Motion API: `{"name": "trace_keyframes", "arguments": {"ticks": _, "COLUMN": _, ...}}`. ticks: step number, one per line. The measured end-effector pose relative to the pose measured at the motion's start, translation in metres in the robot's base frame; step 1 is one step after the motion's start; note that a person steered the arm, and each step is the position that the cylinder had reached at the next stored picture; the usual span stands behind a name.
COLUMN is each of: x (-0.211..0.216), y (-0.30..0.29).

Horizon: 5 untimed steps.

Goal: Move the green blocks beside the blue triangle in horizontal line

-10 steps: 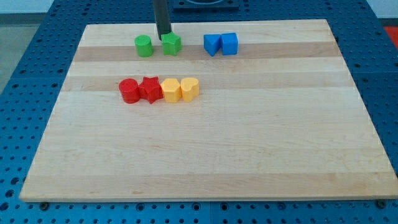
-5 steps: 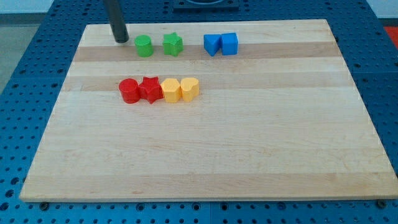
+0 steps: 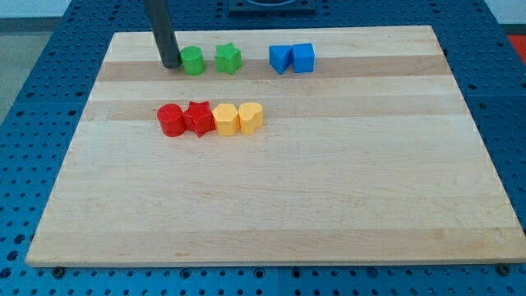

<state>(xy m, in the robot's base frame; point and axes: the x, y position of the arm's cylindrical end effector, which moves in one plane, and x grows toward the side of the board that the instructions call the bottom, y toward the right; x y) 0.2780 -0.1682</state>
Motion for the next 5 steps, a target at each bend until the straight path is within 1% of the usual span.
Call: {"name": "trace_keyframes", "arguments": {"ticks": 5, "x": -0.004, "y": 0.055}}
